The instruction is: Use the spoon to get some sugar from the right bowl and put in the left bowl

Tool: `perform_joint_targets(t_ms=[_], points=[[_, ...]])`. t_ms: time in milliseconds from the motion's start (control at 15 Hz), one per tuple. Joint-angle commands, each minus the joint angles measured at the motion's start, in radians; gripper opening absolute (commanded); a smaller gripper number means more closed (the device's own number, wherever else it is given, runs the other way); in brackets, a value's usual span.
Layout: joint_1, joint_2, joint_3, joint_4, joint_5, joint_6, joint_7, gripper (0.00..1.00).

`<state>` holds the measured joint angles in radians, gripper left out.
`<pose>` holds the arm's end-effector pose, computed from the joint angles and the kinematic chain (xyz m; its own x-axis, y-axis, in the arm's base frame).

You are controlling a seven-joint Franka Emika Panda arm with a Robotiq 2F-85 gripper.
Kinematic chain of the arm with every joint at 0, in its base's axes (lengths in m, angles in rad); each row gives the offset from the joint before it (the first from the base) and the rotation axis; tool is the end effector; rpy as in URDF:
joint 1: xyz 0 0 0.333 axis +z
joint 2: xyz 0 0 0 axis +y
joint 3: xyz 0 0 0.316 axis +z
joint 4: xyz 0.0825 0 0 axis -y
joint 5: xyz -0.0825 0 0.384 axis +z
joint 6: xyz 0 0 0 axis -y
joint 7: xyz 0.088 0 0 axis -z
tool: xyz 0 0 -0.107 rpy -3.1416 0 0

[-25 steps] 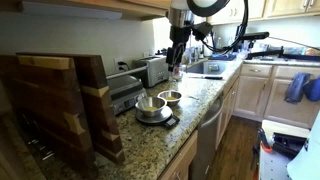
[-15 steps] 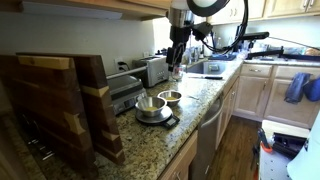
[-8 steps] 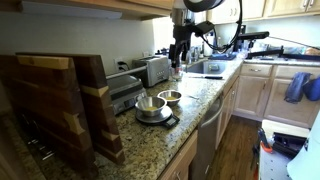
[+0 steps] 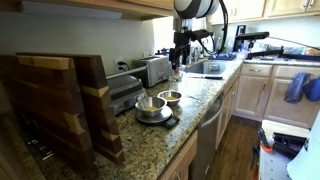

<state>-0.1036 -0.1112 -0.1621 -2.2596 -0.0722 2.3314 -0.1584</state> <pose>0.5010 -0.1388 0.4257 0.9837 -0.0559 0.1710 -0.0688 -0.9951 0.0704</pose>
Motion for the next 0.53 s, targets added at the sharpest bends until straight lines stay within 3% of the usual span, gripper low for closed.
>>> perform_joint_targets(t_ms=[0, 467], points=[[-0.013, 0.019, 0.004, 0.013, 0.004, -0.003, -0.014, 1.00], [-0.019, 0.065, -0.001, 0.042, 0.023, -0.001, -0.040, 1.00]])
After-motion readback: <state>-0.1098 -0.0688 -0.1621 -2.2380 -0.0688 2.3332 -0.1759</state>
